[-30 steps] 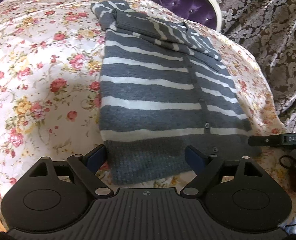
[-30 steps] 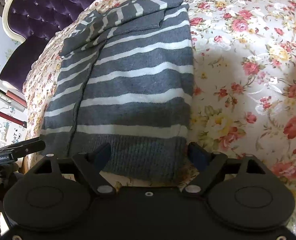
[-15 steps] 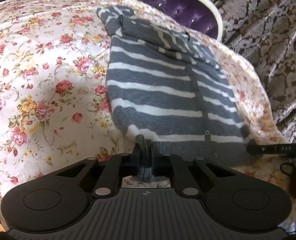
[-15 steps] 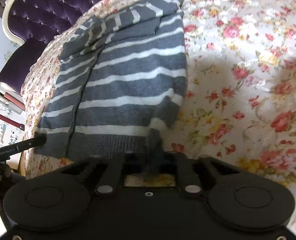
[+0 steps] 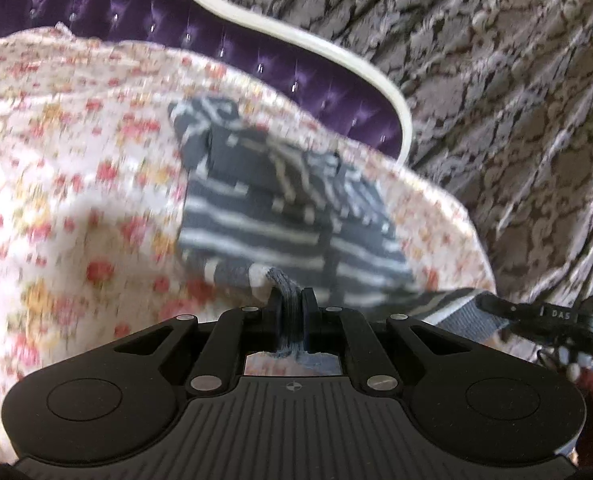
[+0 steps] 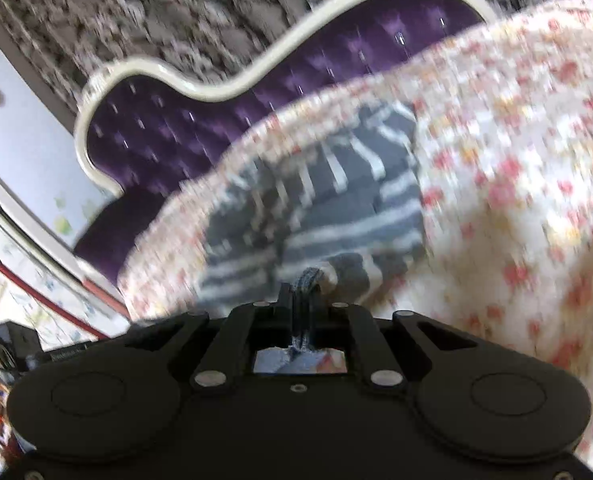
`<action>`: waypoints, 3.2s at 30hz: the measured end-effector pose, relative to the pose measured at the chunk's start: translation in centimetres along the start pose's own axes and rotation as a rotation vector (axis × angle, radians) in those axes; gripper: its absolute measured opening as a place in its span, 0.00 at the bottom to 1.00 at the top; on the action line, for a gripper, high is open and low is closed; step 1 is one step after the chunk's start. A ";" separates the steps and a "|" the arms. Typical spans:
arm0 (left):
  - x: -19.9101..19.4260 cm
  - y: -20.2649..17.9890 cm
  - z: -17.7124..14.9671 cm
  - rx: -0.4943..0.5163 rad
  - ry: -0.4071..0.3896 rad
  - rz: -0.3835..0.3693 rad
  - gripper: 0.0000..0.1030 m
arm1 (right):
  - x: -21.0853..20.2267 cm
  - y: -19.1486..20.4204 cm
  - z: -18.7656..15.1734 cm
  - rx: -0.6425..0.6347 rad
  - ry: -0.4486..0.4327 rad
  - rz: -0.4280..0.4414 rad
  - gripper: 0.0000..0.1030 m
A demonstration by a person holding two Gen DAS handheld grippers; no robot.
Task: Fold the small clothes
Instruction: 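Grasp the ribbed hem with the left gripper while the right gripper grasps it too, then lift the hem with both grippers and fold it over toward the collar, then lower the folded hem onto the cardigan and open both grippers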
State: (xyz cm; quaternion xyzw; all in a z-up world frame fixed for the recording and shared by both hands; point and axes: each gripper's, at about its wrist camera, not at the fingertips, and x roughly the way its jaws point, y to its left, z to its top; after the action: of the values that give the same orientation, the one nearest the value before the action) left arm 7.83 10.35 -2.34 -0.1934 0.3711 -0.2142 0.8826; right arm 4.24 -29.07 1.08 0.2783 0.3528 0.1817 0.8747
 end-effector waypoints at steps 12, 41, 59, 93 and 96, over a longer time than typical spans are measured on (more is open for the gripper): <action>2.8 0.4 9.2 -0.035 -0.162 -0.019 0.05 | 4.4 -1.2 8.4 0.006 -0.147 0.024 0.13; 18.5 8.6 17.1 -0.132 -0.102 0.194 0.10 | 21.9 -11.0 15.4 0.215 -0.113 -0.098 0.28; 17.3 -0.4 10.7 0.345 -0.001 0.222 0.37 | 22.1 -0.4 12.1 -0.479 -0.001 -0.158 0.58; 13.3 3.8 9.9 0.227 -0.043 0.291 0.48 | 24.8 -0.5 13.3 -0.489 -0.084 -0.345 0.65; 12.6 2.2 10.4 0.290 -0.085 0.296 0.48 | 23.4 0.4 12.8 -0.487 -0.072 -0.309 0.65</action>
State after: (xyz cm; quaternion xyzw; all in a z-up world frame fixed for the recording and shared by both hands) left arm 23.99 7.50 -3.93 -0.0168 0.3233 -0.1250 0.9378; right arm 29.47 -21.28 -3.12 0.0091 0.3057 0.1156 0.9450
